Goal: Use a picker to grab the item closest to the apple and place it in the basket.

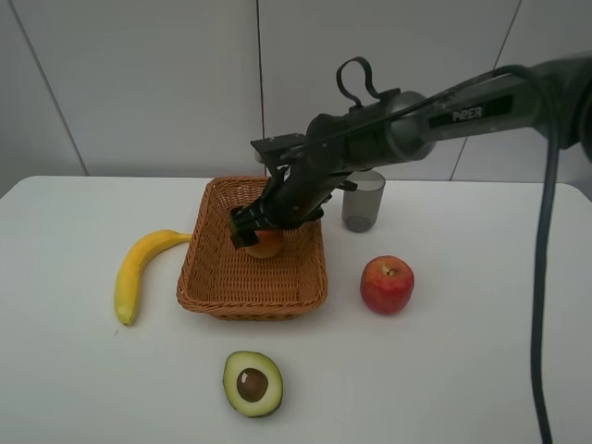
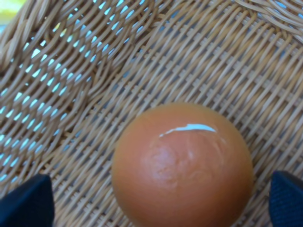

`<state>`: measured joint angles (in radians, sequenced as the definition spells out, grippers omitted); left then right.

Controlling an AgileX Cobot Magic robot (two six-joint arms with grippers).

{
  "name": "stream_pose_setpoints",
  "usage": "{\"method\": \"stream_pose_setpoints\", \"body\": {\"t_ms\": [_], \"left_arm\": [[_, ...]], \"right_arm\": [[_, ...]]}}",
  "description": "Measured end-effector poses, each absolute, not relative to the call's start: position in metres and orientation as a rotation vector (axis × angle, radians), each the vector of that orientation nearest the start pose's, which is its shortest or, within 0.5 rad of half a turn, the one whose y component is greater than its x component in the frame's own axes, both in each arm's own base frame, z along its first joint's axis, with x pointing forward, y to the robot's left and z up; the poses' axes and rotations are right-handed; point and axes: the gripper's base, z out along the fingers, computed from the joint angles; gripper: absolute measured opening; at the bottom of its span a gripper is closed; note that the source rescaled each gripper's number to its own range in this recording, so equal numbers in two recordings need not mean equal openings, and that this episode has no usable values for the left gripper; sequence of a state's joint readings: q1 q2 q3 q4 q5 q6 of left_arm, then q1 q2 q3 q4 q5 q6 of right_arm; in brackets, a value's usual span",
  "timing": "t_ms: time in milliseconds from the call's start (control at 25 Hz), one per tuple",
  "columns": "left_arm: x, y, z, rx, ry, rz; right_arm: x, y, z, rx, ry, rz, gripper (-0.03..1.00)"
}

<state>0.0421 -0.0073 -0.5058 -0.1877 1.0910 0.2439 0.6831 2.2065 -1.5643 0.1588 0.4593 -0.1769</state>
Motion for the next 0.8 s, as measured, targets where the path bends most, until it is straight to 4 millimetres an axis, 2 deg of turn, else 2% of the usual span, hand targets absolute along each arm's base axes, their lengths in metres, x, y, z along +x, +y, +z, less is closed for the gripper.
{"method": "stream_pose_setpoints", "body": {"t_ms": [320,560,800], "left_arm": [[-0.008,-0.015,0.278,0.220,2.036,-0.047],[-0.008,-0.015,0.278,0.220,2.036,-0.047],[-0.008,-0.015,0.278,0.220,2.036,-0.047]], "right_arm": [[0.360,0.307,0.145,-0.922,2.413,0.354,1.00],[0.358,0.305,0.170,-0.912,2.375,0.369,1.00],[0.349,0.296,0.190,-0.932,2.443,0.329,1.00]]}}
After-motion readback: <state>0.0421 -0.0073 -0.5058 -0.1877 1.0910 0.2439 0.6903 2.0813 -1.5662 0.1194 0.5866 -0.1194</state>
